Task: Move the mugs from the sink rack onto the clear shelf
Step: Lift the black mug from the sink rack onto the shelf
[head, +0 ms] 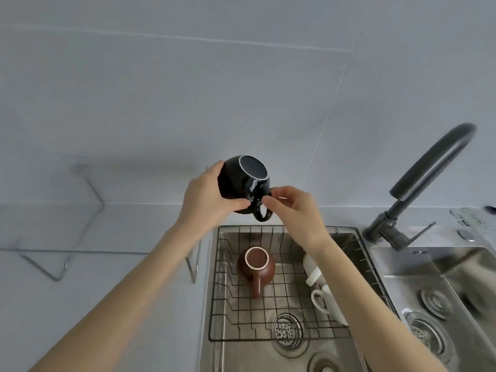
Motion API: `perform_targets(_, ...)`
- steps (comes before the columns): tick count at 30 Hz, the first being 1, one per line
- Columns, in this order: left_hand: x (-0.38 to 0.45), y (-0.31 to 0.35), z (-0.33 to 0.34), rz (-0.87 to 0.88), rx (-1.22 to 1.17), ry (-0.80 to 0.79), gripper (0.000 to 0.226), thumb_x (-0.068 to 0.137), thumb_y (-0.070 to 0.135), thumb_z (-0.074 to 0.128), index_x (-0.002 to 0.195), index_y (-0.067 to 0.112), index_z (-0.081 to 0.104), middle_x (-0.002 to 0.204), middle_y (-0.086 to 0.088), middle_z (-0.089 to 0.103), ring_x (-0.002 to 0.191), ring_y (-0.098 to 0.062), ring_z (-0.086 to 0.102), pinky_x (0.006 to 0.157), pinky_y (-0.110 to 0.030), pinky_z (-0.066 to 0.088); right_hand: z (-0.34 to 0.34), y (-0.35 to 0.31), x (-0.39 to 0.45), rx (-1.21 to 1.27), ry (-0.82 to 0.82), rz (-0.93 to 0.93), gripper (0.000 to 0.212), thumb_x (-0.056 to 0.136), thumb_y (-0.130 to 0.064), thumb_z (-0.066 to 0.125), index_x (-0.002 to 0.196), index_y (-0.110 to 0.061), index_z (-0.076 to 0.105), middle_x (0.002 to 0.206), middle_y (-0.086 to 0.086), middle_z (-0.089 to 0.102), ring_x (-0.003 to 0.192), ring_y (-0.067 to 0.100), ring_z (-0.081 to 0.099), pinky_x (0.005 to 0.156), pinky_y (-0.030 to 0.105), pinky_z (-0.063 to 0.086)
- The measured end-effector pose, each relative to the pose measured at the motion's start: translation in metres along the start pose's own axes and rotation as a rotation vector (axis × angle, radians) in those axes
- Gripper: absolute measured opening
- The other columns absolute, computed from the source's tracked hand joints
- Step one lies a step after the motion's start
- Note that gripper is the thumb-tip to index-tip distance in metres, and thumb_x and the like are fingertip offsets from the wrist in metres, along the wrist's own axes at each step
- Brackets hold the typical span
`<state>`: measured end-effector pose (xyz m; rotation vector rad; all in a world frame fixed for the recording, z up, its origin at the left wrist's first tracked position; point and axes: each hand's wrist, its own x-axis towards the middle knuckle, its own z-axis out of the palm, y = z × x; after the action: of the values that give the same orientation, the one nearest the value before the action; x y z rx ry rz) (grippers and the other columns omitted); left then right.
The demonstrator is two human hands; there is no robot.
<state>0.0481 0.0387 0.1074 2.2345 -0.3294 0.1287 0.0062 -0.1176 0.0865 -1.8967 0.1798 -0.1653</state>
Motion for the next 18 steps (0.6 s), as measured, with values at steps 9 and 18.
perform_targets(9,0.028,-0.062,-0.076,-0.135,-0.030,0.123,0.067,0.057,0.023,0.082,0.117,0.015,0.054,0.106,-0.001,0.064,0.092,-0.015,0.053,0.077,-0.023,0.036,0.084,-0.056,0.044,-0.080,-0.083,-0.090,0.011,0.080,-0.015,0.063,0.086,-0.005,0.065,0.081,0.010,0.066,0.077,0.021,0.060,0.062,0.024,0.042)
perform_targets(18,0.039,-0.118,-0.085,-0.254,-0.166,0.103,0.086,0.031,0.051,0.071,0.111,0.020,0.056,0.107,0.000,0.068,0.101,-0.020,0.062,0.091,-0.037,0.049,0.138,-0.052,0.066,-0.178,-0.102,-0.078,0.012,0.081,-0.014,0.062,0.086,-0.003,0.065,0.081,0.015,0.070,0.072,0.021,0.059,0.065,0.028,0.046)
